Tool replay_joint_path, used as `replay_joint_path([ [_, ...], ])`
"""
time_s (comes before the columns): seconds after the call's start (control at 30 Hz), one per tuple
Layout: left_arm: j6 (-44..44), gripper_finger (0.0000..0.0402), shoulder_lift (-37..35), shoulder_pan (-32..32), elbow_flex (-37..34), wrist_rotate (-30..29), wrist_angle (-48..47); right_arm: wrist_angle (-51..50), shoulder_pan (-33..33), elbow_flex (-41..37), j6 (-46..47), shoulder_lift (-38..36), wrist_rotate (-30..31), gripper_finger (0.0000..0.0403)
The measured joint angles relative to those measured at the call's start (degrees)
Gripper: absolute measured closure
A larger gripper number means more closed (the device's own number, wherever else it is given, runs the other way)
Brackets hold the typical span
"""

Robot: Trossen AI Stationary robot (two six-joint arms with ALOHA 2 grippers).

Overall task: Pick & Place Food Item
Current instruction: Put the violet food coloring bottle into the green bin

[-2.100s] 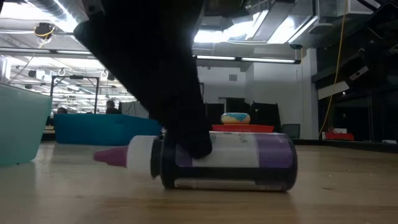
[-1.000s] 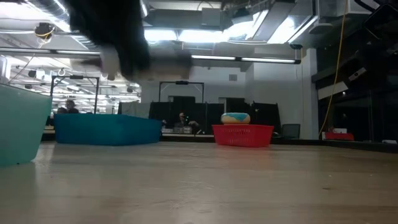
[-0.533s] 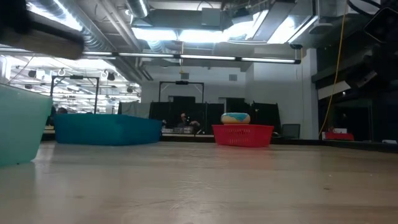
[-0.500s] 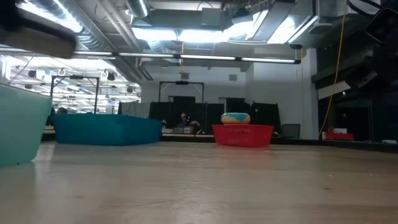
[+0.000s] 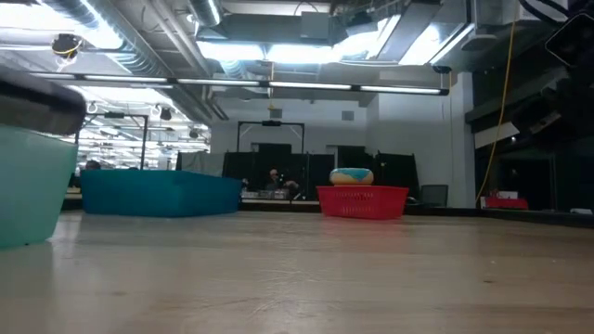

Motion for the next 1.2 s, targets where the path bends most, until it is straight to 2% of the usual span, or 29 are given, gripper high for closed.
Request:
replay_joint_path([
  [0.3, -1.39, 0.0271, 2.88, 2.15, 0.00, 3.72, 1.83, -0.59, -0.04, 0.00, -4.96, 0.11, 0.04, 0.0261],
  [0.53, -1.52, 0.0271, 6.22, 4.90, 0.28, 9.43, 3.45, -3.12, -0.04, 0.00, -5.09, 0.11, -0.14, 0.0261],
  [0.77, -1.16, 0.0267, 8.45, 7.42, -0.09, 10.42, 5.07, -2.91, -0.04, 0.00, -4.94, 0.11, -1.68, 0.0261],
  [0.97, 2.44, 0.0220, 9.08, 7.87, -0.13, 7.13, 8.61, -2.45, -0.04, 0.00, -4.59, 0.11, -4.38, 0.0261],
  [1.2, 3.62, 0.0161, 8.45, 6.59, -0.03, 3.57, 9.62, -2.45, -0.04, 0.00, -4.07, 0.11, -4.44, 0.0261],
])
